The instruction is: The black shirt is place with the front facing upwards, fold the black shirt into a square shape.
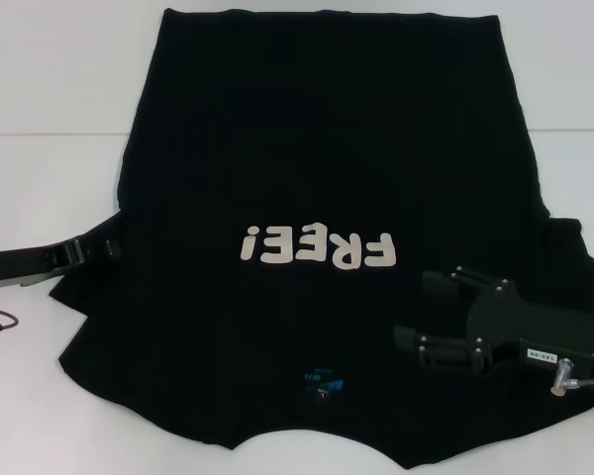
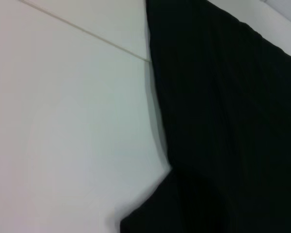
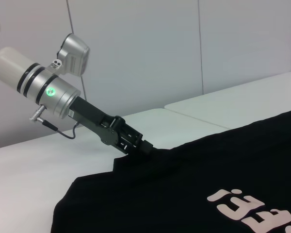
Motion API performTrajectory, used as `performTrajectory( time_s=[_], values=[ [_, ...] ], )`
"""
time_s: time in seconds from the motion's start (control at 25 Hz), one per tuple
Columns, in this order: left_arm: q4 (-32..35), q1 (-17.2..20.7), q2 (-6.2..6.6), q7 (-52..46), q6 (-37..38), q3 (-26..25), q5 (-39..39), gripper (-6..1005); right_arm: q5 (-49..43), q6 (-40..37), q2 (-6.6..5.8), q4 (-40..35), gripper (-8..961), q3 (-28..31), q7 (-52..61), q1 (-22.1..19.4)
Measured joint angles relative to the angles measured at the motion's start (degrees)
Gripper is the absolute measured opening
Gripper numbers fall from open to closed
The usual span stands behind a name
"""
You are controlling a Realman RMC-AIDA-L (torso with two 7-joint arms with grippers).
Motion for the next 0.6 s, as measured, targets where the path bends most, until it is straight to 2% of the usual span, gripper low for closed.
performTrajectory(
  time_s=[0.24, 0.6],
  values=[
    [0.6, 0.3, -0.01, 0.0, 0.1, -0.2, -0.2, 579, 0.0, 0.0, -0.03, -0.1, 919, 0.0, 0.0, -0.2],
    [0.6, 0.4, 0.0, 0.2, 0.2, 0.0, -0.4, 190, 0.0, 0.0, -0.05, -0.1, 918, 0.0, 0.0, -0.2]
  ],
)
